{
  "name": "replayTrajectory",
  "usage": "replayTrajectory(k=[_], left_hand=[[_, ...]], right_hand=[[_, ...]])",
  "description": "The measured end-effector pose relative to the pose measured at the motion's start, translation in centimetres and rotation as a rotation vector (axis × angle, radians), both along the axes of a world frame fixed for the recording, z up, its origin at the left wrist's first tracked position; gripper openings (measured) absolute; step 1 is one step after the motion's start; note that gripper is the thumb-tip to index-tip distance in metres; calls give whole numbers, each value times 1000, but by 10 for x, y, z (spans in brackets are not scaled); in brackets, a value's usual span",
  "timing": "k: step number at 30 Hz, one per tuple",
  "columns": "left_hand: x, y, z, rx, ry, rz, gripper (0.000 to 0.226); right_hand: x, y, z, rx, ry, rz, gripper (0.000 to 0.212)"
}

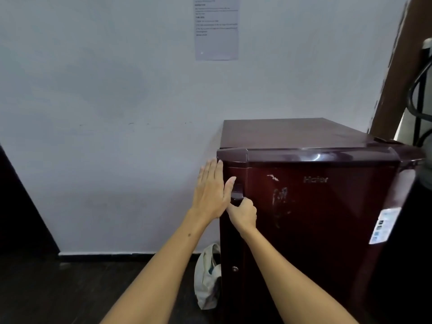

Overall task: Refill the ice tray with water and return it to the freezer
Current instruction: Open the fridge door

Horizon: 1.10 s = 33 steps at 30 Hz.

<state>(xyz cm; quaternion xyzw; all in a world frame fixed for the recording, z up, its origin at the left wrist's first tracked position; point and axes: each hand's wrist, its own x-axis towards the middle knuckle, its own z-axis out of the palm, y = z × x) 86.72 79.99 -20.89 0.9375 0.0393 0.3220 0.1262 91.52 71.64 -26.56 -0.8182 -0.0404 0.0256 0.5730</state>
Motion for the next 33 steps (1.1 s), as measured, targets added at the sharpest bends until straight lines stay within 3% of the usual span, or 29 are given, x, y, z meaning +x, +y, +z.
replayTrajectory(k=[4, 7, 11, 33], left_hand=[[45, 1, 21, 108, -21, -23, 64], [68, 4, 22, 185, 11, -22, 64], [74, 6, 13, 161, -112, -56, 59], [51, -20, 5, 113, -172, 51, 55]], right_hand=[[1, 3, -19, 207, -134, 33, 16], [6, 4, -25, 274, -191, 71, 15], [12, 8, -33, 354, -238, 91, 13], [-15, -14, -32, 347, -190, 169, 8]])
